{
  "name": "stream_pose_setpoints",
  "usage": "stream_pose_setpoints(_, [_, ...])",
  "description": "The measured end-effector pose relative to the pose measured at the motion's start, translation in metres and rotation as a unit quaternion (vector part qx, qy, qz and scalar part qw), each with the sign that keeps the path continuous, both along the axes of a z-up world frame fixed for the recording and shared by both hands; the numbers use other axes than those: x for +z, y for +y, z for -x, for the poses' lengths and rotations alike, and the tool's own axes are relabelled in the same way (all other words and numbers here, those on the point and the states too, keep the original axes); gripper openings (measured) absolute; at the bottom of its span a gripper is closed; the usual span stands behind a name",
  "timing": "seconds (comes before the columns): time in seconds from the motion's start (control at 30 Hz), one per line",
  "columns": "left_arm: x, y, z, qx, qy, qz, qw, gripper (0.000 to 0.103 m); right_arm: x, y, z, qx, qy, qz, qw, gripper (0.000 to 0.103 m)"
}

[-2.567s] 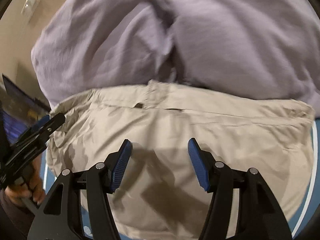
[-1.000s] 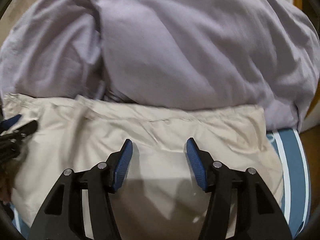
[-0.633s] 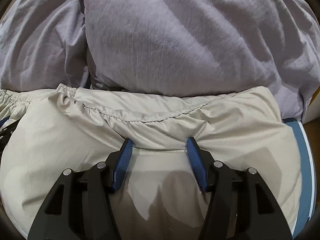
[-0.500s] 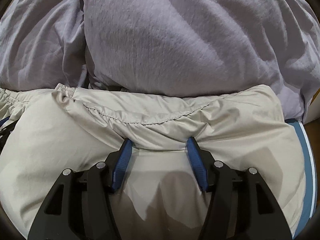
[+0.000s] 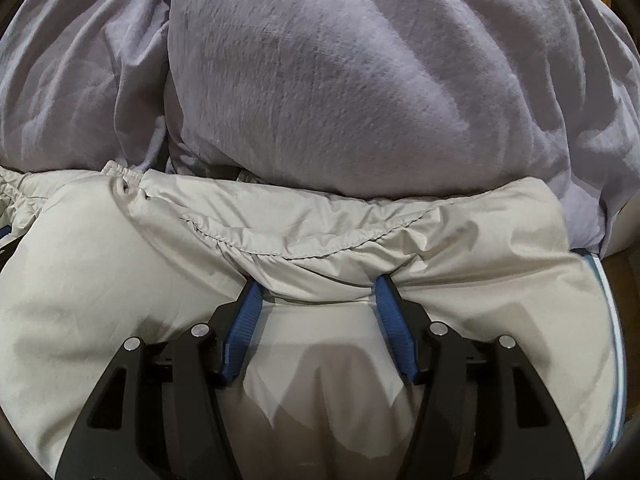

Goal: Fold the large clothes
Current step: 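Grasp the folded jacket edge with the left gripper while the right gripper grasps beside it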

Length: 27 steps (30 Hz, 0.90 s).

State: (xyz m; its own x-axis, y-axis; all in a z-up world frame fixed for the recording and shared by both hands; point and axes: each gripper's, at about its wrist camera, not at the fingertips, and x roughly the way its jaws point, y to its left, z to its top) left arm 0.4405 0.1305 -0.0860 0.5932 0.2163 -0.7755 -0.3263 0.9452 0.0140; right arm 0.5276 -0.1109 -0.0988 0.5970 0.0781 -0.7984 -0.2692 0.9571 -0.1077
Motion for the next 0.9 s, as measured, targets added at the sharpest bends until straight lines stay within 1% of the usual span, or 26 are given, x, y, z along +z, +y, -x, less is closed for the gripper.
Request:
stream_pose_setpoints(0.03, [0.0, -0.001, 0.001, 0.002, 0.002, -0.003, 1.0, 0.09, 0.003, 0.001, 0.002, -0.004, 0.007, -0.003, 1.0, 0.061])
stream_pose_setpoints(0.1, [0.01, -0.003, -0.003, 0.009, 0.005, -0.006, 0.9999, 0.089, 0.015, -0.002, 0.006, -0.008, 0.017, -0.032, 0.999, 0.061])
stream_pose_setpoints(0.27, [0.036, -0.013, 0.011, 0.014, -0.032, 0.014, 0.9993, 0.089, 0.044, 0.012, 0.023, 0.007, 0.014, -0.116, 0.993, 0.061])
stream_pose_setpoints(0.33, [0.041, -0.017, 0.011, 0.013, -0.036, 0.021, 0.999, 0.089, 0.047, 0.024, 0.027, 0.019, 0.016, -0.129, 0.991, 0.061])
stream_pose_setpoints(0.37, [0.041, -0.02, 0.009, 0.012, -0.037, 0.021, 0.999, 0.089, 0.046, 0.033, 0.029, 0.029, 0.016, -0.13, 0.991, 0.061])
stream_pose_setpoints(0.43, [0.038, -0.025, 0.009, 0.01, -0.03, 0.013, 0.9994, 0.089, 0.04, 0.045, 0.032, 0.037, 0.017, -0.118, 0.992, 0.061])
stream_pose_setpoints(0.47, [0.032, -0.026, 0.006, 0.011, -0.022, 0.006, 0.9997, 0.089, 0.036, 0.051, 0.031, 0.038, 0.018, -0.111, 0.993, 0.061])
stream_pose_setpoints(0.6, [0.013, -0.026, -0.002, 0.026, -0.001, -0.004, 0.9997, 0.089, 0.015, 0.06, 0.016, 0.024, 0.03, -0.097, 0.995, 0.063])
stream_pose_setpoints(0.67, [0.007, -0.024, -0.005, 0.03, -0.002, -0.002, 0.9995, 0.09, 0.005, 0.061, 0.01, 0.012, 0.034, -0.096, 0.995, 0.066])
stream_pose_setpoints(0.73, [0.0, -0.025, -0.014, 0.032, -0.002, -0.004, 0.9995, 0.09, 0.0, 0.063, 0.006, 0.007, 0.033, -0.092, 0.995, 0.066])
stream_pose_setpoints(0.9, [-0.012, -0.031, -0.026, 0.036, 0.002, -0.019, 0.9992, 0.091, -0.012, 0.078, 0.0, 0.002, 0.022, -0.064, 0.998, 0.067])
